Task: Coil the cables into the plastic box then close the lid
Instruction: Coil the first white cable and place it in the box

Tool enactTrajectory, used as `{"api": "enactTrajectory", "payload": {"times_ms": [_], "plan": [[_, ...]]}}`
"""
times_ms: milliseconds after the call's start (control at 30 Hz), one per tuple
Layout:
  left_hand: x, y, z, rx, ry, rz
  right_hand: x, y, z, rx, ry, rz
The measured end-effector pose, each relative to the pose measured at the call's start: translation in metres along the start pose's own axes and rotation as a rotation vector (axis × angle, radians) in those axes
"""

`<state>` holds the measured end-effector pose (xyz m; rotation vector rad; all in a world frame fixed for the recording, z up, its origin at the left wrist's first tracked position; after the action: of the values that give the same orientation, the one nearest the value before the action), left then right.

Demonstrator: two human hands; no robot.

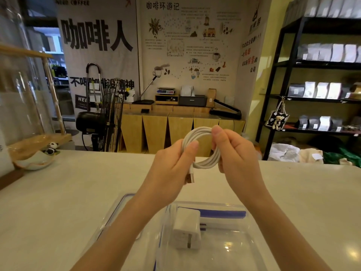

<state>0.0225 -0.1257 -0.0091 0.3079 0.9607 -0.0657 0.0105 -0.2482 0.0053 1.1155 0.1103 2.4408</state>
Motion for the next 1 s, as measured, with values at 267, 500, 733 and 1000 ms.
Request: {"api": "enactTrajectory", "payload": {"times_ms": [267, 500, 733, 1000], "plan": [[0.008, 0.004, 0.004, -0.019, -0.007, 0.488, 0.012, 0.010, 0.001, 0.074, 0.211, -0.820], [0.014, 0.014, 0.010, 0.048, 0.037, 0.516, 0.038, -0.012, -0.016, 0.546, -0.093, -0.035], [0.021, 0.014, 0.009, 0.061, 0.016, 0.578, 0.026, -0.021, -0.018, 0.517, -0.282, 0.106], [0.014, 0.014, 0.009, 0.030, 0.007, 0.757, 0.012, 0.008, 0.001, 0.388, -0.499, 0.244]]}}
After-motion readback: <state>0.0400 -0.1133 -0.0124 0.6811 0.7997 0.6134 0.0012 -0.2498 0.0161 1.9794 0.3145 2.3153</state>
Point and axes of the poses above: each hand's wrist, its own z-axis towards the middle knuckle, its own y-axis out of the back of the hand, x = y × z, the point moved 5 cm from there along z, towards the middle knuckle, and after that the axes turned 5 degrees about -z, right-handed, at the moved point
